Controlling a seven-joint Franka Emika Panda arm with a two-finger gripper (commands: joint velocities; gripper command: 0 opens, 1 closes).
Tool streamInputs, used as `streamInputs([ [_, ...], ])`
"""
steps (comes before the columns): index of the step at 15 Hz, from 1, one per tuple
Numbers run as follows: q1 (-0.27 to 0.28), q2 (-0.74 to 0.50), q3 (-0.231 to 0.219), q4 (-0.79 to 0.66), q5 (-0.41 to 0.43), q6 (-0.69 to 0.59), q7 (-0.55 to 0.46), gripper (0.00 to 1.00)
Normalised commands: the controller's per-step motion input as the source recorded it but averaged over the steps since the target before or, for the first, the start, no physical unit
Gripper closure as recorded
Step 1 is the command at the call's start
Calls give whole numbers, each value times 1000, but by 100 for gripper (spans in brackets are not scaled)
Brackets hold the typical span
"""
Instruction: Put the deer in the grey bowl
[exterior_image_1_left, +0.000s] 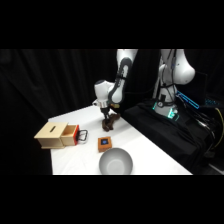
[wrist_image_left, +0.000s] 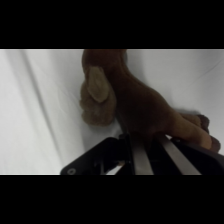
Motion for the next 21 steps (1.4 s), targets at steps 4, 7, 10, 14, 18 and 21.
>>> streamInputs([
  [4, 168, -419, -211, -56, -224, -395, 157, 97],
  [7, 219, -460, -173, 19, -282, -492, 251, 97],
  [10, 229, -465, -58, 64, -260, -509, 289, 97],
  [14, 218, -355, 82, 147, -185, -478, 295, 97],
  [18, 197, -190, 168, 220, -117, -404, 266, 97],
  [21, 185, -85, 178, 190, -97, -294, 237, 97],
])
